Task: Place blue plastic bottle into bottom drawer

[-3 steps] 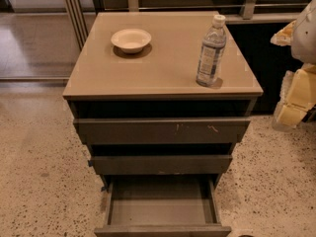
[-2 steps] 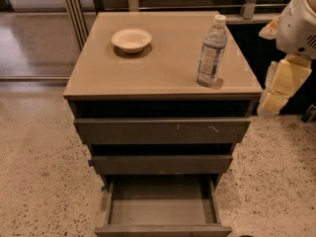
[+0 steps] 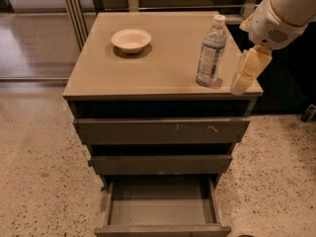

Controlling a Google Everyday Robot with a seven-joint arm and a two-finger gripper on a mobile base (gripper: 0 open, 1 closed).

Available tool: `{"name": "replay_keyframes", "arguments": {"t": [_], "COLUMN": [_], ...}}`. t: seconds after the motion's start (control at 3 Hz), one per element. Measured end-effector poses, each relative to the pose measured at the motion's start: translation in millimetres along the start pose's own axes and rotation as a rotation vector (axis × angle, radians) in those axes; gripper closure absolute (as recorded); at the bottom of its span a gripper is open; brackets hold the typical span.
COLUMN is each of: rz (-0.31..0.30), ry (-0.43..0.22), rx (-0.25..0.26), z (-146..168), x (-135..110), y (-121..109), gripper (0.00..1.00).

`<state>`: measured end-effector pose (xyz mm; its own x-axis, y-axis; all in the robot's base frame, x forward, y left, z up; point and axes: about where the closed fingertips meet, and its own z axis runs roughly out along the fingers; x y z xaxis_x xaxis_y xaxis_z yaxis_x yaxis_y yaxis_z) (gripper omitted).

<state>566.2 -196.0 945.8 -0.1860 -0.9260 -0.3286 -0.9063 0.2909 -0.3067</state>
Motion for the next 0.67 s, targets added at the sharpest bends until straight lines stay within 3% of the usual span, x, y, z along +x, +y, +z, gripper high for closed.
{"name": "replay_keyframes", "arguments": {"t": [0.67], "rz": [0.018], "ry": [-0.008], "rx": [0.007], "z": [9.7], "x": [5.8], "y": [-3.5], "gripper": [0.00]}}
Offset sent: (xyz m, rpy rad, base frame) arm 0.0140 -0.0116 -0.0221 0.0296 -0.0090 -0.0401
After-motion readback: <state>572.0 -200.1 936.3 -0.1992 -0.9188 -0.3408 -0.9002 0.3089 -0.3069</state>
